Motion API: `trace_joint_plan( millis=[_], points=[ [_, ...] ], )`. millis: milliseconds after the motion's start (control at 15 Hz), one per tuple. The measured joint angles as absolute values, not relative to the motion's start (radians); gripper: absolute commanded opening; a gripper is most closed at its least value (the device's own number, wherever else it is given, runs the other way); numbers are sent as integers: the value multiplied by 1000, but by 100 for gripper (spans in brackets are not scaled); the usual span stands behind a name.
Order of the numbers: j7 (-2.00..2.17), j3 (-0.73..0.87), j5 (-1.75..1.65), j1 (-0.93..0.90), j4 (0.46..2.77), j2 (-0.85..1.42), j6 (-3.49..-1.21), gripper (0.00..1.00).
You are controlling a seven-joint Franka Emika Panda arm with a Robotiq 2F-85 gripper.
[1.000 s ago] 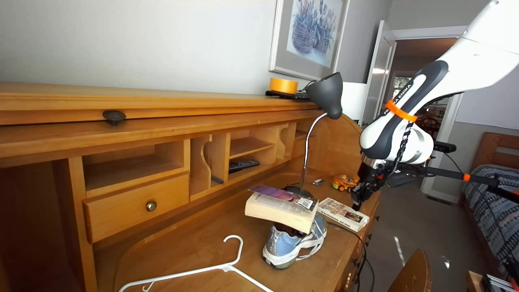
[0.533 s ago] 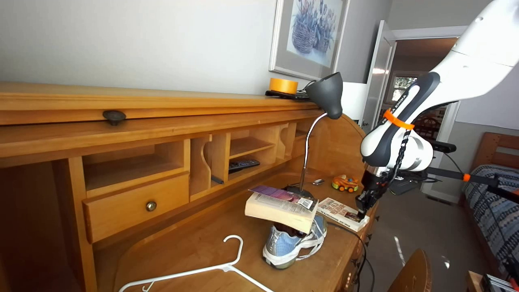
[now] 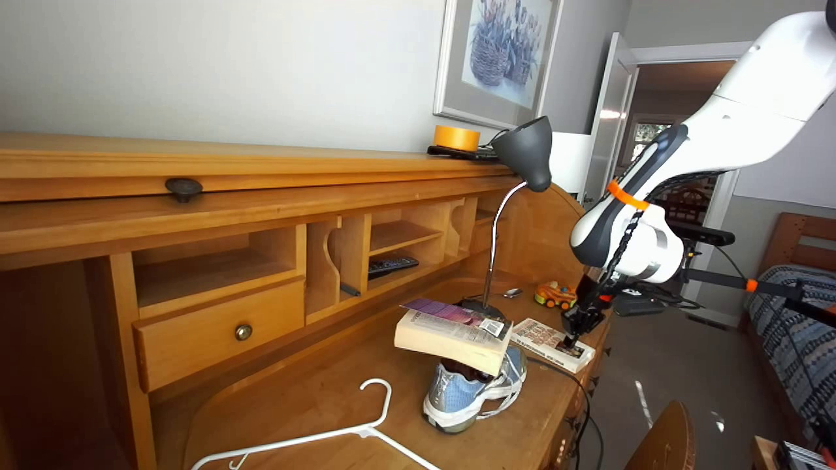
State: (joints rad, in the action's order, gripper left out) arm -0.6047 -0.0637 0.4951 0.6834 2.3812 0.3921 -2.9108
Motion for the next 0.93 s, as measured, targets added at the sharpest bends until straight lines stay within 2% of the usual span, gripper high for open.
trace_joint_plan(
  millis=[467,933],
  points=[
    [-587,-62,512,692,2374,445,-3009,0],
    [-532,29,506,613,2374,450,-3027,0]
  ],
)
